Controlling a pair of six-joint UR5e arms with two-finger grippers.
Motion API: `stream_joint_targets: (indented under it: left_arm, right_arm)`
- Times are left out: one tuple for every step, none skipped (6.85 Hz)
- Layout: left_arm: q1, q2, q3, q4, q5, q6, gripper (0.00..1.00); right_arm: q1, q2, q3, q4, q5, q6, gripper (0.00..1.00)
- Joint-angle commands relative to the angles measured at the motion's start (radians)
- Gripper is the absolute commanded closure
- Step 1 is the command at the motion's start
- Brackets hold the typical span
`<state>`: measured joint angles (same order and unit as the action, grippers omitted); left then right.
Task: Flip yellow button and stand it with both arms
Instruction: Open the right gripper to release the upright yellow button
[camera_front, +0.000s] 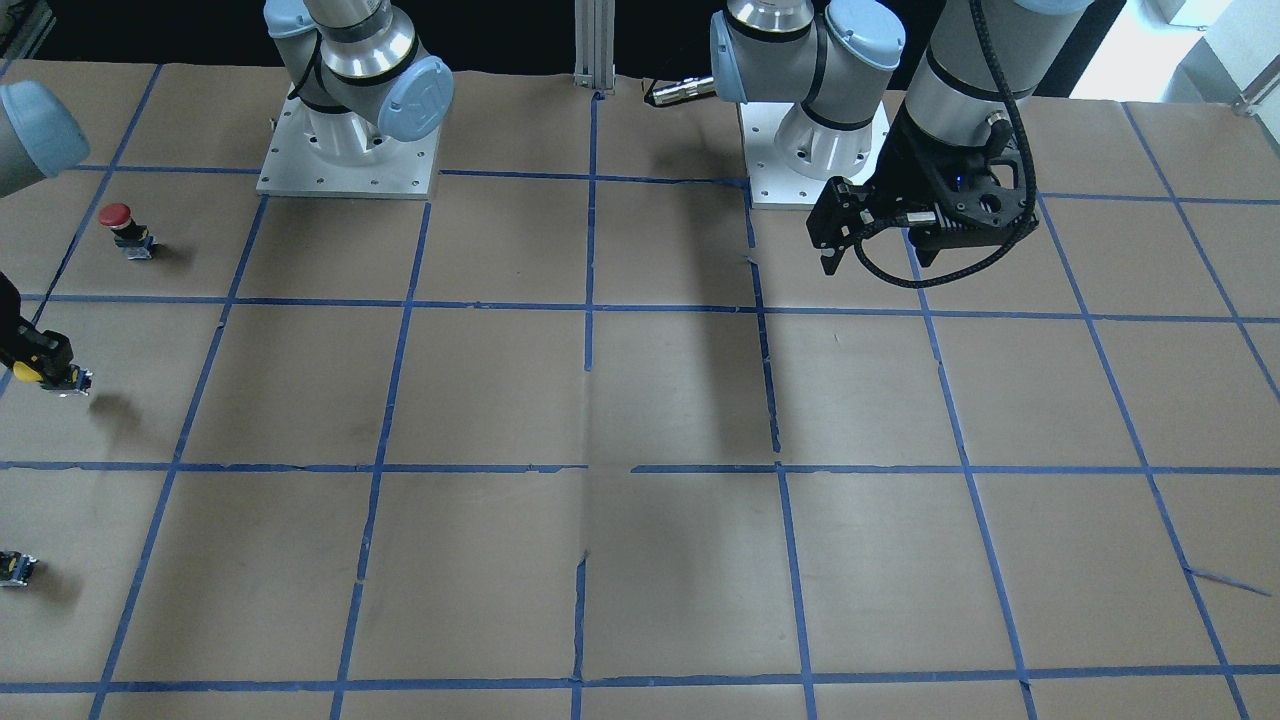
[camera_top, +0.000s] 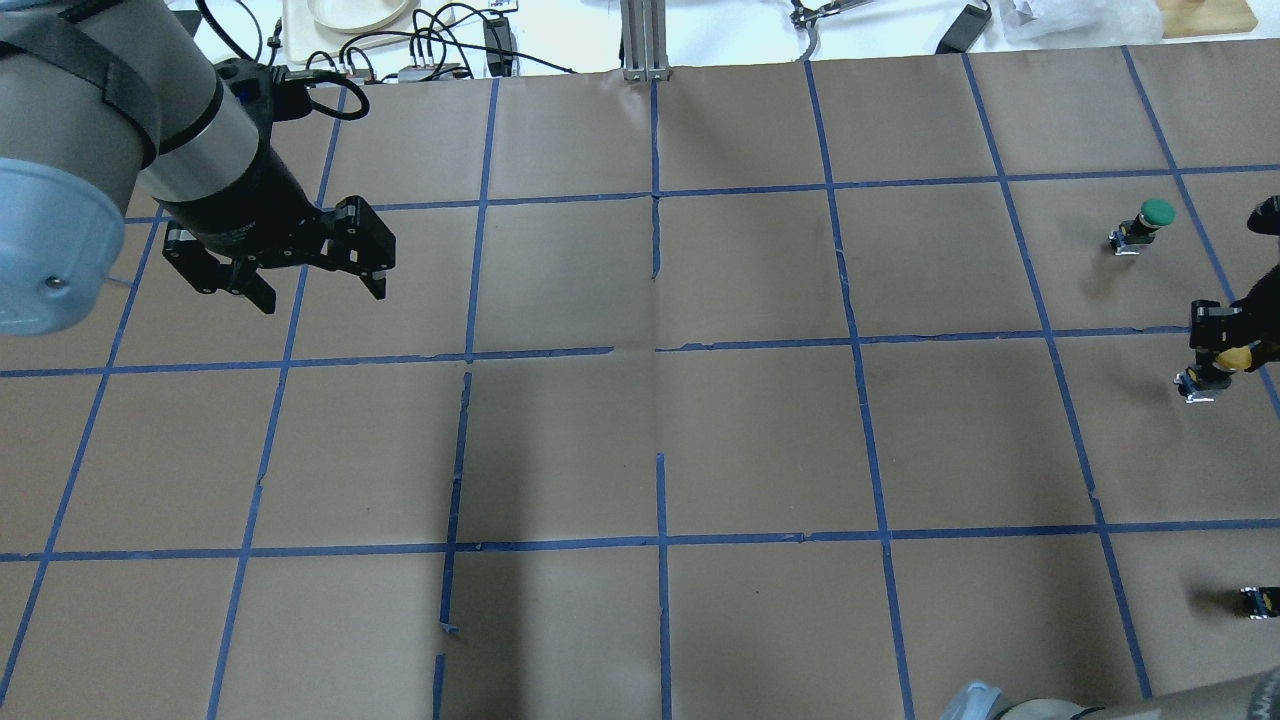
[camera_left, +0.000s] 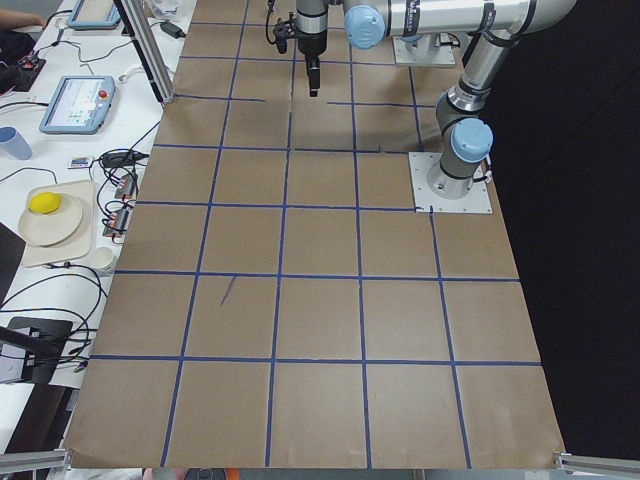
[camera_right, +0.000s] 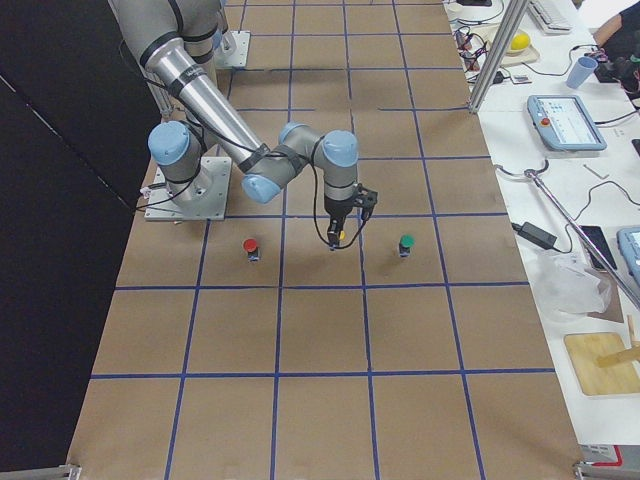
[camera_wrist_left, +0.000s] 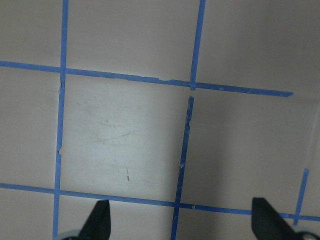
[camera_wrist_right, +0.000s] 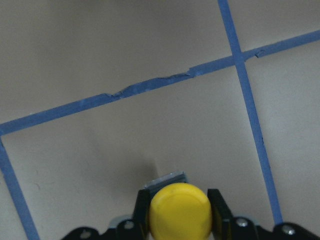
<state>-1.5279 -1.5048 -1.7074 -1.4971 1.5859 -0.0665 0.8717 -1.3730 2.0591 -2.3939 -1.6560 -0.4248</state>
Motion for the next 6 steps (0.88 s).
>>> stream_joint_targets:
  left_arm:
    - [0.006,0.014,0.009,-0.005,-0.003,0.043,0.00]
    - [0.032,0.008,0.046,-0.012,-0.007,0.110,0.00]
    - [0.046,-0.026,0.101,-0.035,-0.004,0.120,0.00]
    - [0.019,-0.107,0.176,-0.063,-0.004,0.126,0.00]
    - [0.006,-0.138,0.249,-0.153,0.002,0.126,0.00]
    - [-0.007,-0.141,0.246,-0.169,-0.001,0.126,0.00]
  right_arm:
    - [-0.049,0.002,0.032,-0.034,0.050,-0.045,0.96]
    - [-0.045,-0.008,0.050,-0.036,0.050,-0.039,0.96]
    - [-0.045,-0.009,0.056,-0.037,0.050,-0.034,0.97]
    - [-0.045,-0.011,0.058,-0.037,0.051,-0.014,0.97]
    - [-0.045,-0.011,0.058,-0.037,0.053,-0.012,0.97]
    - [-0.043,-0.009,0.058,-0.037,0.051,-0.015,0.94]
